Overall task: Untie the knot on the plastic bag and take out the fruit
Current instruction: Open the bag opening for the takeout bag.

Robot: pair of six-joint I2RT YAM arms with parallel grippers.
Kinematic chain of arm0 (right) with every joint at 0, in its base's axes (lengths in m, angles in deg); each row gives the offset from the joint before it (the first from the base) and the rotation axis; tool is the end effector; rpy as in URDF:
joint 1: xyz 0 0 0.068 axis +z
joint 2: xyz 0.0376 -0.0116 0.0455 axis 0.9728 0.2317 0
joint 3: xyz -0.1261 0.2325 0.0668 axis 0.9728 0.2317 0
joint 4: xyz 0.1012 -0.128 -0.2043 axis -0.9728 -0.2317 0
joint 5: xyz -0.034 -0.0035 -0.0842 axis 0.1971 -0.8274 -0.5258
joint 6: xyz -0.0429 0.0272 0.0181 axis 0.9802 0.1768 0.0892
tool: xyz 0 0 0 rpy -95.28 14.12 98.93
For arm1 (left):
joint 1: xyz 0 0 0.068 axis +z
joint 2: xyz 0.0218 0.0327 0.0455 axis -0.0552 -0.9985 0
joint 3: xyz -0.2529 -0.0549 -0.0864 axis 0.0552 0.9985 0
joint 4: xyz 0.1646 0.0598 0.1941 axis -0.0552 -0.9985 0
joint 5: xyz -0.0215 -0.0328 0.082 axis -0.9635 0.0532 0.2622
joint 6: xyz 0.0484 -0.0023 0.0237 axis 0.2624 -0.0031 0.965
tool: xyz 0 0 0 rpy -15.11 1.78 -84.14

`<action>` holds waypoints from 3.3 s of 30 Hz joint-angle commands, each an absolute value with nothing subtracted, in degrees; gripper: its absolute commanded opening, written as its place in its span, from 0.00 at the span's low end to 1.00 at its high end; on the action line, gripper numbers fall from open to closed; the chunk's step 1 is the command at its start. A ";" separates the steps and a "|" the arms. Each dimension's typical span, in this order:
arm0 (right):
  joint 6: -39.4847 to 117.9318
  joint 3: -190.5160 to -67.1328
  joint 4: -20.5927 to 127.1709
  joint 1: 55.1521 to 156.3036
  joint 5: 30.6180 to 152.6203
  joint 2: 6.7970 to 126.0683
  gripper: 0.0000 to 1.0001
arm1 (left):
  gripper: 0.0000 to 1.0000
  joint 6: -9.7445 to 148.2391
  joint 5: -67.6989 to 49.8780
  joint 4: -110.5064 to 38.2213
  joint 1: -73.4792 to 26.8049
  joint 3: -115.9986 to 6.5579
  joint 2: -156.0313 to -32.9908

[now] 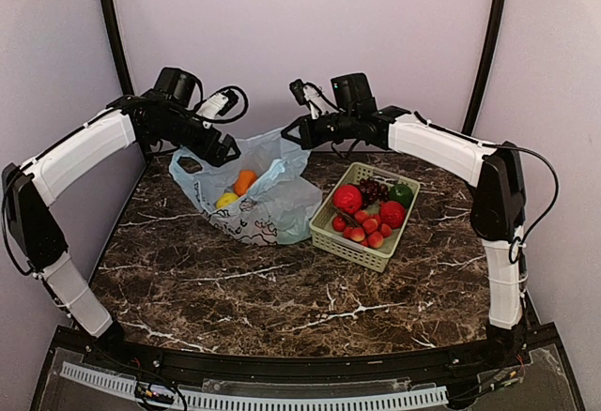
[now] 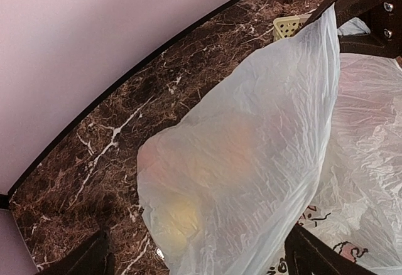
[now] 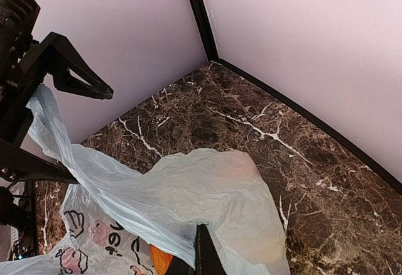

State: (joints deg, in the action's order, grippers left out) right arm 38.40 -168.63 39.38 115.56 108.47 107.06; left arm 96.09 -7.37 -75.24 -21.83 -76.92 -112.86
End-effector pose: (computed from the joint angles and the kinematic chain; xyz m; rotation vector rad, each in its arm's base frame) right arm 0.3860 0.3311 0.3332 -0.8270 1.8422 0.9432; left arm 0.3331 -0.1600 0.3747 0.8217 2.0514 -0.2238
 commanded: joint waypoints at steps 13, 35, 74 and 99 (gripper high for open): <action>38.83 -167.09 40.69 115.71 108.38 104.47 0.00 | 0.02 92.20 -13.00 -74.10 -21.97 -75.85 -113.21; 45.05 -154.77 36.90 127.43 98.61 84.96 0.74 | 0.01 81.08 -27.66 -56.41 -21.97 -55.03 -93.91; 29.33 -142.34 17.80 132.41 69.33 94.39 0.97 | 0.01 73.98 -19.61 -52.86 -5.04 -49.21 -88.26; 29.65 -167.31 37.22 134.30 89.66 111.32 0.71 | 0.01 72.61 -31.50 -48.21 -12.13 -45.33 -91.56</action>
